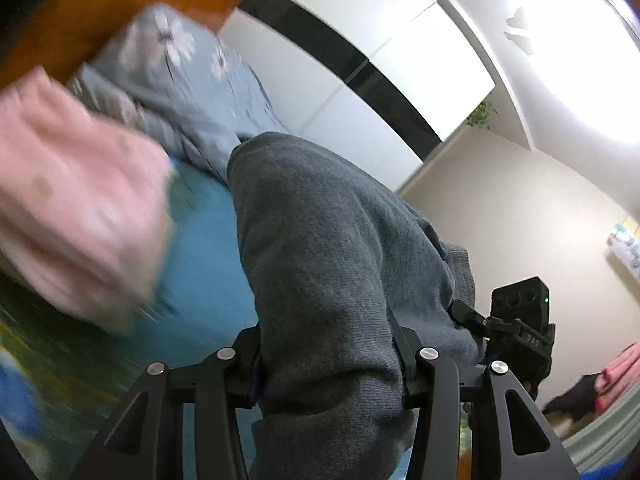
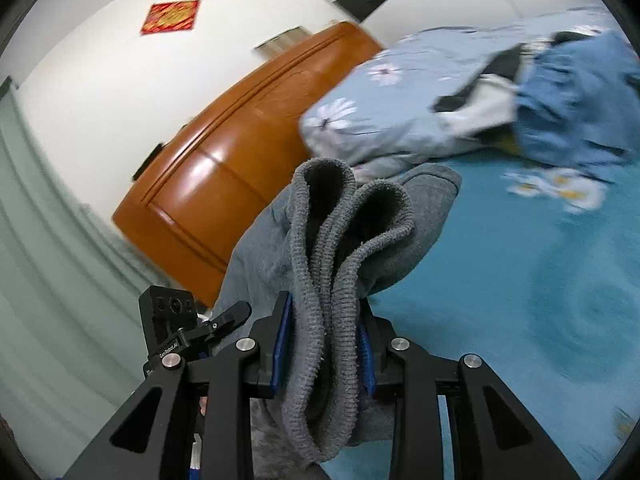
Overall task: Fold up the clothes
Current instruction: 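Carry the sweatshirt with both grippers onto the pink folded blanket stack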
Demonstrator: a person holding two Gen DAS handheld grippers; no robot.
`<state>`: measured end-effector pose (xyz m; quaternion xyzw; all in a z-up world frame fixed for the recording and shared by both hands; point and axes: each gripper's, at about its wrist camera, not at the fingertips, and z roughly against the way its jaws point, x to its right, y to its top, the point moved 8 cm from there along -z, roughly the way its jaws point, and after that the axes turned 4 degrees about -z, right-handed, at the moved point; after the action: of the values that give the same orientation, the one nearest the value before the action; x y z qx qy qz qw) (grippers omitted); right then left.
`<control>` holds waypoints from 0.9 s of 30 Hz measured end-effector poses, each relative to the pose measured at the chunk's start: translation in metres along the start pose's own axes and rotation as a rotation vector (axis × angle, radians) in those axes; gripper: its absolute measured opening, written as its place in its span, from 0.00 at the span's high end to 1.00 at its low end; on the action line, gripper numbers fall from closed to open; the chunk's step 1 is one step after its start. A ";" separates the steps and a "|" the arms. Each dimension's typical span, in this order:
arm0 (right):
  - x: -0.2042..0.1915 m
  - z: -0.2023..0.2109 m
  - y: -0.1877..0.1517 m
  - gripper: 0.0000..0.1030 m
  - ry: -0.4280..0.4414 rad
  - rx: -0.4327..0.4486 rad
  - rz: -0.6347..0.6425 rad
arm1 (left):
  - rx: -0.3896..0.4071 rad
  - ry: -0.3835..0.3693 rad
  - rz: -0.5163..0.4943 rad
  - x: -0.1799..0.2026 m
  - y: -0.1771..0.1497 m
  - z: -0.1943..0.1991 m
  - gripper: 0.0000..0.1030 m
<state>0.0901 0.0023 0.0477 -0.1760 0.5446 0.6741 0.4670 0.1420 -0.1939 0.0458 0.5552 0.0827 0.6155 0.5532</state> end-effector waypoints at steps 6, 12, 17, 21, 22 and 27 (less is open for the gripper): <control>-0.055 -0.101 0.027 0.70 0.089 -0.054 0.023 | 0.026 0.107 -0.070 -0.071 0.067 0.054 0.52; -0.083 -0.199 0.046 0.70 0.115 -0.105 0.020 | 0.027 0.161 -0.050 -0.153 0.118 0.072 0.52; -0.091 -0.257 0.050 0.70 0.118 -0.111 0.009 | 0.016 0.181 -0.024 -0.219 0.152 0.064 0.51; -0.089 -0.291 0.047 0.70 0.117 -0.122 -0.001 | 0.002 0.195 -0.019 -0.257 0.167 0.054 0.48; -0.085 -0.299 0.044 0.70 0.115 -0.135 -0.014 | -0.008 0.204 -0.010 -0.268 0.167 0.051 0.48; -0.063 -0.320 0.028 0.70 0.089 -0.174 -0.054 | -0.064 0.247 0.027 -0.305 0.149 0.043 0.44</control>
<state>0.0120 -0.3116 -0.0001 -0.2602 0.4993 0.6975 0.4432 0.0173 -0.5074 -0.0125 0.4582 0.1229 0.6891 0.5479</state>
